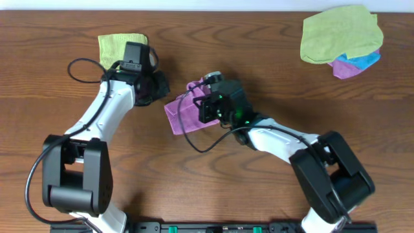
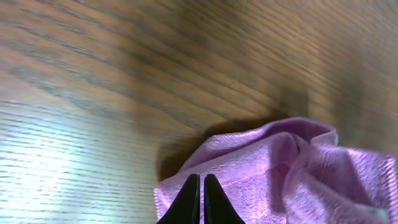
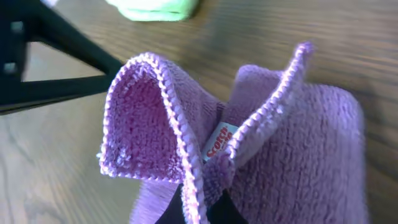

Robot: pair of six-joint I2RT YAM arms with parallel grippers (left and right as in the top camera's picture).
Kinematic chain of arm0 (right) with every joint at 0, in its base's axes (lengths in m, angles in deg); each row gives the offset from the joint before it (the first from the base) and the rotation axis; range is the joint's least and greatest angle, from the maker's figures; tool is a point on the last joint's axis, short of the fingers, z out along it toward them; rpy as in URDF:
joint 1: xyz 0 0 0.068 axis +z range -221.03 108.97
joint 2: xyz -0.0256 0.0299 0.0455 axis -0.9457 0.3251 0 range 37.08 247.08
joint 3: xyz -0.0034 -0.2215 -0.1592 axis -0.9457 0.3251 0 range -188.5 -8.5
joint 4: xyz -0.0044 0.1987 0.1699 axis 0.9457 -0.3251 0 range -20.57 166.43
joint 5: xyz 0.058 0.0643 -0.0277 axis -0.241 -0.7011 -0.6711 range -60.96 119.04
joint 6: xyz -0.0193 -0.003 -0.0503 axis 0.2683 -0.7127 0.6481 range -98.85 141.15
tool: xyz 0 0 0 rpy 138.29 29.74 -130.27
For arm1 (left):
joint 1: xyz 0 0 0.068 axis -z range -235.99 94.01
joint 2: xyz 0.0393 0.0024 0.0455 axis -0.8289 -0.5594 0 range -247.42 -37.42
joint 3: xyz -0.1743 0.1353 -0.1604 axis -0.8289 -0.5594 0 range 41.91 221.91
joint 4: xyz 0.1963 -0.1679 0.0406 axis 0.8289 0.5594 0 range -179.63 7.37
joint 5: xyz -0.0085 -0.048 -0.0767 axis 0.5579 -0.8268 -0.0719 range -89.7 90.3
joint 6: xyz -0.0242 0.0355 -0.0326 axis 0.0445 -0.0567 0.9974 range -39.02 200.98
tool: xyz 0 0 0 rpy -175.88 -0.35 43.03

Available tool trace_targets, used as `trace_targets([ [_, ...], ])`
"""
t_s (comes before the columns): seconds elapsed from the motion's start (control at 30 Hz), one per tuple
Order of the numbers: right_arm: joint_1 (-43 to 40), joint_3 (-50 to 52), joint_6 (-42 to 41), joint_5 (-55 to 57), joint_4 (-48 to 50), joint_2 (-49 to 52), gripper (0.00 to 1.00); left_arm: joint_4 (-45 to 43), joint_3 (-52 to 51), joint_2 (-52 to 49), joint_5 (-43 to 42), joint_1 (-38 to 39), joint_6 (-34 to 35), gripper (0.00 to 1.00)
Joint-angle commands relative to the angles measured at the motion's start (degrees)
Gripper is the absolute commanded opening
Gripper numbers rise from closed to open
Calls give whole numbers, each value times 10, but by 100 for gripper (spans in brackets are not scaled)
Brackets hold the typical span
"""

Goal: Fold the cloth

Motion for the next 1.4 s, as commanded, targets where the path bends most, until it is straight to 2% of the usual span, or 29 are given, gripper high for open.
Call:
trace_targets([
  [0.0,21,-31,21,-5,-2,22,2,8,13,23,10,-19,-14,6],
  [0.2,43,-58,23,-17,-20,57,2,18,14,32,8,-45,-14,6],
  [0.27,49,-58,23,-17,-27,59,7,23,14,35,8,-52,-14,6],
  [0.33,54,-58,25,-20,-37,59,17,27,14,40,8,-59,-21,6],
  [0.9,90,-58,41,-205,-69,48,47,24,14,72,10,-115,-23,6],
  [1.23,97,-59,52,-202,-113,3,52,24,15,72,10,-116,-23,6],
  [1.3,94,-59,61,-168,-128,-15,53,26,15,73,8,-116,-23,10],
  [1.37,89,-58,74,-122,-150,-36,56,28,15,76,8,-116,-23,22],
])
